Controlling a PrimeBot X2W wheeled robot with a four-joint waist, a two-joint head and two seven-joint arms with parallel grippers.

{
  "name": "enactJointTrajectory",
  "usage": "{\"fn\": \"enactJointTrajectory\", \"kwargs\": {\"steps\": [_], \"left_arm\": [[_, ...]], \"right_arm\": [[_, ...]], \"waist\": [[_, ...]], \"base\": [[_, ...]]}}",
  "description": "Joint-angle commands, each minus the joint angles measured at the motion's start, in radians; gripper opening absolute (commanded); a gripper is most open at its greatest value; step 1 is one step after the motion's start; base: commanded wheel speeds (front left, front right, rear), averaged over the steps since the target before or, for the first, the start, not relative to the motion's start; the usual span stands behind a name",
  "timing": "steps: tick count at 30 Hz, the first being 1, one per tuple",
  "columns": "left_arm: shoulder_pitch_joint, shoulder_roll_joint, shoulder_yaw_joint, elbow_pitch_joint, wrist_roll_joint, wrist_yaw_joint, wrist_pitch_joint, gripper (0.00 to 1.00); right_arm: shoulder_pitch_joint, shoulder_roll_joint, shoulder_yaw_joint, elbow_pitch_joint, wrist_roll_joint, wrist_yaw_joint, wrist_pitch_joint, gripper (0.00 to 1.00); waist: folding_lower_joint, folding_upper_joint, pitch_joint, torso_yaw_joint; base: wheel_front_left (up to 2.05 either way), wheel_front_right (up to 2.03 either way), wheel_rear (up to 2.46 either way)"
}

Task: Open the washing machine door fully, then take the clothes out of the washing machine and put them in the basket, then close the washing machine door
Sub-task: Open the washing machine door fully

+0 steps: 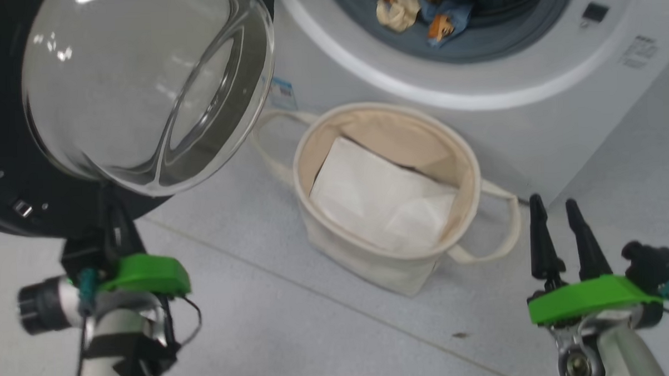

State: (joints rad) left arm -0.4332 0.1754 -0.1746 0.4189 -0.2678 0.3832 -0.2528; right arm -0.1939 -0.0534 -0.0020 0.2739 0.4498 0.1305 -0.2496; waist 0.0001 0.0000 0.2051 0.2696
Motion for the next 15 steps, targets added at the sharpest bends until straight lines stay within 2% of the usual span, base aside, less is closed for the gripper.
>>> {"fn": "enactJointTrajectory", "kwargs": {"steps": [1, 6, 15], "left_arm": [[-0.004, 0.017, 0.020, -0.041, 0.013, -0.006, -0.009, 0.00], [0.056, -0.020, -0.044, -0.082, 0.033, -0.038, -0.009, 0.00], [0.158, -0.043, -0.134, -0.142, 0.004, -0.135, 0.004, 0.00]], "right_arm": [[0.010, 0.003, 0.033, -0.023, 0.008, 0.000, -0.012, 1.00], [0.043, 0.003, 0.044, -0.022, 0.026, 0.000, -0.012, 1.00], [0.085, 0.003, 0.058, -0.065, 0.047, 0.000, -0.012, 1.00]], "waist": [[-0.0001, 0.0000, -0.059, -0.028], [-0.0001, 0.0000, -0.134, -0.062], [-0.0001, 0.0000, -0.201, -0.142]], "base": [[0.00, 0.00, 0.00], [0.00, 0.00, 0.00], [0.00, 0.00, 0.00]]}}
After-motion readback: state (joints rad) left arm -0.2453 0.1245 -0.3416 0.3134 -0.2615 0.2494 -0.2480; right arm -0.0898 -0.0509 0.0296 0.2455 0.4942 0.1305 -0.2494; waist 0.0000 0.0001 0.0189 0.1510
